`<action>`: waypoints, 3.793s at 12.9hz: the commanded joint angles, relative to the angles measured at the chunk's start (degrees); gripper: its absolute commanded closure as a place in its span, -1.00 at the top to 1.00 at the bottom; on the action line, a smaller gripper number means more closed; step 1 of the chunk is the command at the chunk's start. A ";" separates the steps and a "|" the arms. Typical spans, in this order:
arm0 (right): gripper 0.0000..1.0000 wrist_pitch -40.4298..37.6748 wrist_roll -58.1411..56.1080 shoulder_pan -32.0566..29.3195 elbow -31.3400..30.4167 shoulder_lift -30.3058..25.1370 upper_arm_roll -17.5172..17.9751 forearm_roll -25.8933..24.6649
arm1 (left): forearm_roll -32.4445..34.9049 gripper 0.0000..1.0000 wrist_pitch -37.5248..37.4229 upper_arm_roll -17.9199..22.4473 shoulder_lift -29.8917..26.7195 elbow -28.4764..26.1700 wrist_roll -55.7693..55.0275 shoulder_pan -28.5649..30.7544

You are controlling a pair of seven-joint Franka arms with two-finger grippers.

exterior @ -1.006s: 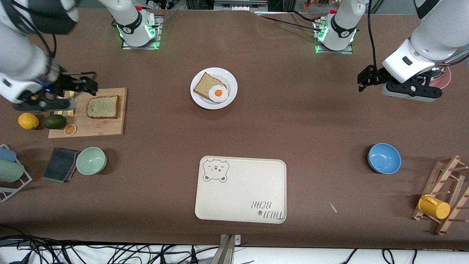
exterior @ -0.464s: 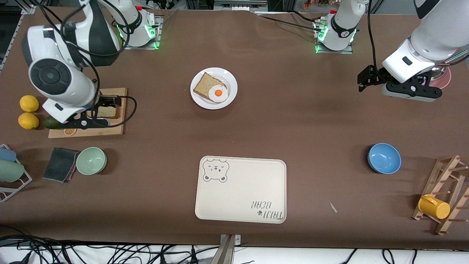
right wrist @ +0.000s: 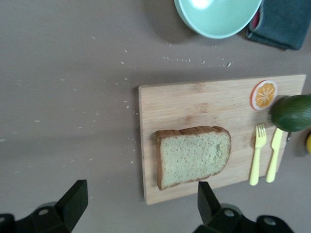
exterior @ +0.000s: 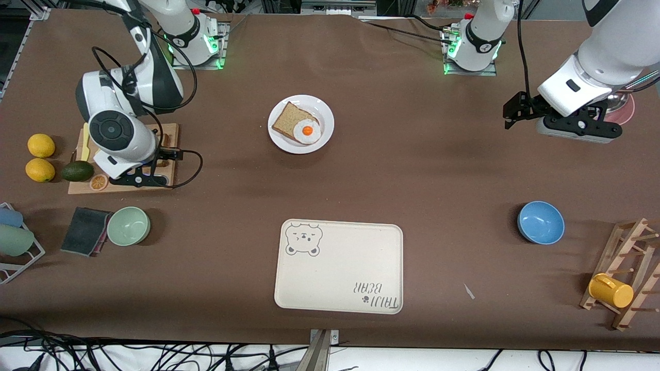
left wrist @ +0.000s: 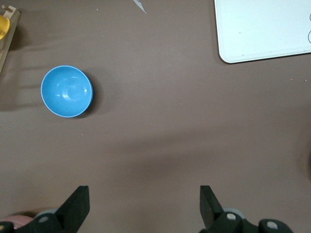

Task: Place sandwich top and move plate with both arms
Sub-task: 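Lower the right gripper and pinch the bread slice edge, then lift the bread slice and carry it over the egg plate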

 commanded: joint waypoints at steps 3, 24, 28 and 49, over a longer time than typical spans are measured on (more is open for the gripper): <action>0.96 5.52 1.42 0.07 -7.35 1.41 -1.71 -3.66 | 1.83 1.00 -1.10 -0.50 0.56 1.54 -0.52 0.29; -0.83 9.74 2.12 -1.34 -7.17 10.48 -4.96 -3.31 | 1.83 1.00 -1.10 -0.50 0.48 1.54 -0.52 0.29; -1.00 9.92 2.12 -1.86 -7.00 10.65 -4.96 -3.05 | 1.82 1.00 -1.18 -0.50 0.48 1.54 -0.52 0.29; -1.00 -29.28 17.03 15.24 25.60 13.09 15.60 7.05 | 1.65 1.00 -1.27 -0.24 0.57 1.45 -0.60 0.38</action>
